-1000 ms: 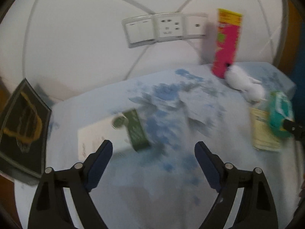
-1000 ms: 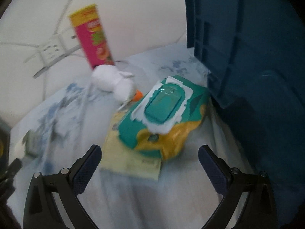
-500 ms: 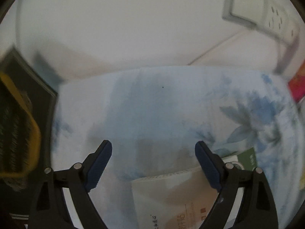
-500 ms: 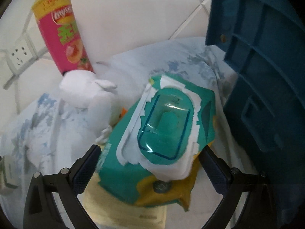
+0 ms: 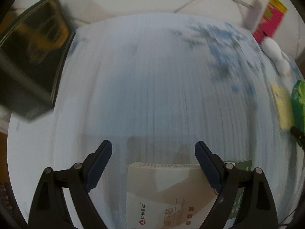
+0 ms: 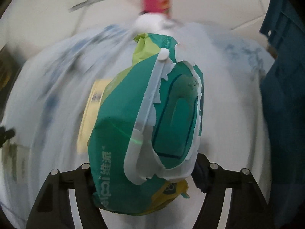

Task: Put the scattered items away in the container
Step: 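Lift the wipes pack with the right tool while the left tool repositions the white box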

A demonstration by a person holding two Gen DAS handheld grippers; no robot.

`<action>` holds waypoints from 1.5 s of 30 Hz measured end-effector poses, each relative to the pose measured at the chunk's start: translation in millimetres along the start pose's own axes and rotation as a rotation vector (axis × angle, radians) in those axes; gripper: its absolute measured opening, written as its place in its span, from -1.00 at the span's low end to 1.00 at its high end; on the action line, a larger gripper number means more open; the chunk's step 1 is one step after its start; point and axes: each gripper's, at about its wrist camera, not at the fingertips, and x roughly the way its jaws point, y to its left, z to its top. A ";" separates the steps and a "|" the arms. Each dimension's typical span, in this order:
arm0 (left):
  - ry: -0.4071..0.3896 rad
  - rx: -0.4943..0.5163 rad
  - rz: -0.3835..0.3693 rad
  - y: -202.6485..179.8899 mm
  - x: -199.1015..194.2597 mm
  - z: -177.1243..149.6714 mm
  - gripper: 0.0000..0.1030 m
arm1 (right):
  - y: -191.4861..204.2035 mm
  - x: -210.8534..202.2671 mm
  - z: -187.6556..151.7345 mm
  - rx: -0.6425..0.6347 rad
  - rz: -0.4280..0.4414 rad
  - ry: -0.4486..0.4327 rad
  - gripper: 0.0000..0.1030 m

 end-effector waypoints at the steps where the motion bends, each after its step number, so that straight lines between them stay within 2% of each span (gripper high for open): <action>1: 0.007 0.004 0.007 -0.3 -4.9 -12.5 0.74 | 9.1 -4.0 -14.4 -0.031 0.023 0.021 0.38; 4: -0.017 -0.003 0.033 2.5 -24.6 -39.3 0.74 | 27.6 -16.1 -46.4 -0.091 0.046 0.049 0.38; 8: -0.089 -0.078 0.044 15.7 -61.6 -62.8 0.74 | 31.6 -40.6 -63.1 -0.064 0.065 0.012 0.42; 10: -0.105 -0.136 0.022 20.4 -76.5 -75.4 0.74 | 33.2 -50.9 -66.3 -0.051 0.057 -0.012 0.58; 13: -0.096 -0.146 -0.039 16.3 -88.0 -98.4 0.74 | 35.0 -66.3 -71.4 -0.050 0.049 -0.038 0.85; 18: -0.047 -0.102 -0.086 -9.4 -82.0 -130.0 0.74 | 33.6 -83.0 -76.4 -0.064 0.046 -0.082 0.86; 20: -0.030 -0.109 -0.074 -17.1 -75.4 -138.4 0.74 | 40.5 -85.5 -75.3 -0.089 0.069 -0.095 0.59; 21: -0.022 -0.119 -0.061 -17.7 -72.9 -142.5 0.74 | 49.5 -85.7 -72.6 -0.115 0.095 -0.093 0.05; 22: -0.019 -0.134 -0.048 -15.3 -72.3 -147.1 0.74 | 62.4 -83.1 -68.8 -0.148 0.123 -0.091 -0.22; 24: -0.018 -0.168 -0.005 -4.7 -69.9 -151.7 0.72 | 90.0 -74.7 -61.0 -0.220 0.176 -0.088 -0.23; 26: -0.020 -0.209 0.043 12.0 -64.3 -152.0 0.52 | 116.2 -66.4 -55.7 -0.275 0.225 -0.090 -0.23; 29: -0.038 -0.263 0.069 32.2 -56.7 -145.6 0.48 | 150.3 -43.9 -36.9 -0.330 0.288 -0.103 -0.22; 31: -0.051 -0.283 0.086 38.7 -52.9 -140.3 0.40 | 174.9 -24.2 -24.1 -0.373 0.302 -0.090 -0.22; 33: -0.061 -0.298 0.102 43.5 -51.8 -138.0 0.40 | 196.0 -4.0 -20.4 -0.433 0.297 -0.035 -0.22; 38: -0.113 -0.315 0.111 53.3 -58.9 -117.1 0.40 | 206.4 -5.1 -58.9 -0.508 0.395 0.066 -0.22; 42: -0.136 -0.289 0.086 39.4 -73.4 -108.3 0.40 | 201.9 -15.9 -82.5 -0.487 0.442 0.074 -0.12; 45: -0.141 -0.269 0.033 22.2 -85.7 -114.8 0.46 | 187.5 -28.1 -88.7 -0.426 0.425 0.053 -0.10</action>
